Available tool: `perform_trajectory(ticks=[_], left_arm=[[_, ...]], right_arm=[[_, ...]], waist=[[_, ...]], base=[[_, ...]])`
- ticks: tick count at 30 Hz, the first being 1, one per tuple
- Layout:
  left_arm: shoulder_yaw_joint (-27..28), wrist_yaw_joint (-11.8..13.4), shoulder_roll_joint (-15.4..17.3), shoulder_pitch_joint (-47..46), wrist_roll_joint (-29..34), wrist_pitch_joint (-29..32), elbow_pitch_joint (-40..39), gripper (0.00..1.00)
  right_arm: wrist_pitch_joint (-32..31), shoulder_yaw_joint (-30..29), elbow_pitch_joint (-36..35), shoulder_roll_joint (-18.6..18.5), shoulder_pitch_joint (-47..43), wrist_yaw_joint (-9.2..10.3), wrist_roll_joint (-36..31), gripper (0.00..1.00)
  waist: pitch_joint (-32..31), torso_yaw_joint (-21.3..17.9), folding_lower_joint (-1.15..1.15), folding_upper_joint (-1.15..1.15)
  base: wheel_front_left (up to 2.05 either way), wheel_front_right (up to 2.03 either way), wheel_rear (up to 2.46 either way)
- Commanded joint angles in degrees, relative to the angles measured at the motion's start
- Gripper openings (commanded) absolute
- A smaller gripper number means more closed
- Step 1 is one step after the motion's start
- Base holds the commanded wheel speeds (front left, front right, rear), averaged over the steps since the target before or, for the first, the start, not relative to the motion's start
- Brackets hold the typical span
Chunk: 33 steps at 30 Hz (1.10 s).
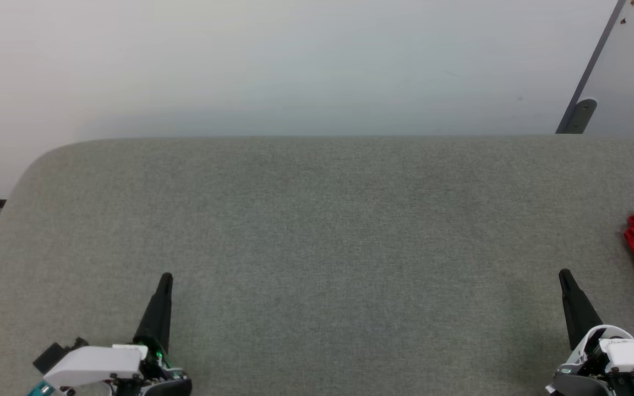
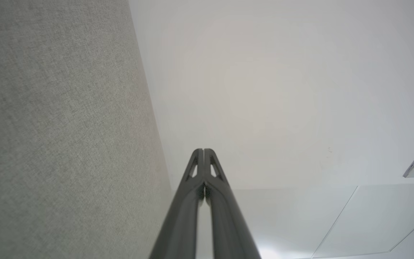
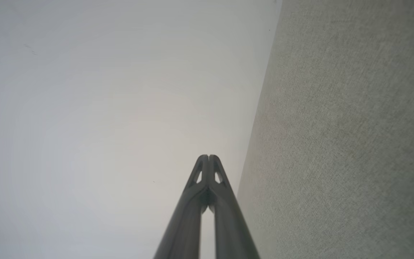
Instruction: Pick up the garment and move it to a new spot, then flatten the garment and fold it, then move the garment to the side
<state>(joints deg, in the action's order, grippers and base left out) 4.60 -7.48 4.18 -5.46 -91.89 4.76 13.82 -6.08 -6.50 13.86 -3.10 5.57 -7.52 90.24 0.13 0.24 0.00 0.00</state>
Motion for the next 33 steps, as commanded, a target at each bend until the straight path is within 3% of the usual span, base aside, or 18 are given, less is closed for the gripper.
perform_trajectory(ticks=[1, 33], left_arm=[[0.3, 0.0, -0.1, -0.8, -0.9, 0.3, 0.1, 0.00], [1.0, 0.0, -0.6, -1.0, -1.3, 1.1, 0.3, 0.00]], right_arm=[[-0.4, -0.1, 0.1, 0.3, 0.9, 0.06, 1.4, 0.00], [-0.6, -0.1, 0.2, 0.4, 0.8, 0.06, 2.3, 0.00]], waist=[[0.0, -0.1, 0.00, 0.00], [0.0, -0.2, 0.00, 0.00]], base=[[0.00, 0.00, 0.00], [0.00, 0.00, 0.00]])
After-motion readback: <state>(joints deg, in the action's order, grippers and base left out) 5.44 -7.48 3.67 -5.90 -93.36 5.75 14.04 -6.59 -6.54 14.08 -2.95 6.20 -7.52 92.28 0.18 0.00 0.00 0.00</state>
